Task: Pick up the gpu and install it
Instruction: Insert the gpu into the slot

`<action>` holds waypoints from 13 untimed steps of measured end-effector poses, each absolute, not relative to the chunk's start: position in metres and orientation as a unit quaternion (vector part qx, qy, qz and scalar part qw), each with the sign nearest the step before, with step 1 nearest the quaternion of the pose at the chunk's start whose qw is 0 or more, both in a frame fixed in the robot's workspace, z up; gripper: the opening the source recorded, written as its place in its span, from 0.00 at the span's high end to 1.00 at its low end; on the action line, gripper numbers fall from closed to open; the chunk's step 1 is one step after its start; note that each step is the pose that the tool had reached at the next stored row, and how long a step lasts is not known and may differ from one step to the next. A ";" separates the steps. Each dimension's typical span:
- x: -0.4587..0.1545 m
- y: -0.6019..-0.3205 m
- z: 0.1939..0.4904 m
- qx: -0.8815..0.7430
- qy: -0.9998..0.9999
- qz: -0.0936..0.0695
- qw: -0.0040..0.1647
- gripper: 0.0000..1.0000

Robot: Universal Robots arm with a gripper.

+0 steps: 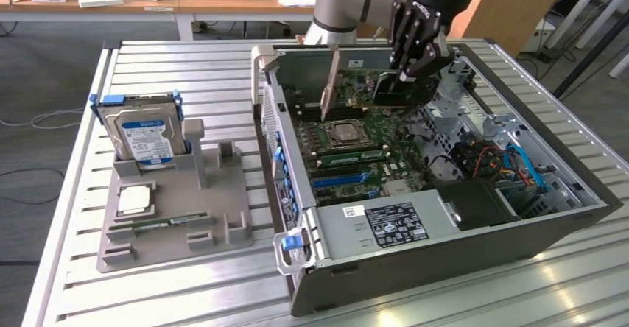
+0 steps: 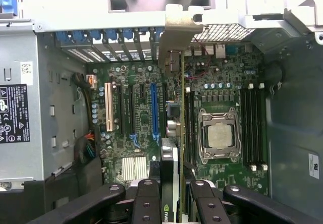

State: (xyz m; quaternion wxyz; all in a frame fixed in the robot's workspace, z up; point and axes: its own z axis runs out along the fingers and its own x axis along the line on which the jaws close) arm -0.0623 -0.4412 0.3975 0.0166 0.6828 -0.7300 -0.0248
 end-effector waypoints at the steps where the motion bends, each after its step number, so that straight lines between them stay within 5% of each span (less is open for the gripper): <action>1: -0.062 -0.441 0.397 0.683 -0.730 -0.025 0.017 0.73; 13: -0.062 -0.441 0.390 0.690 -0.723 -0.025 0.017 0.73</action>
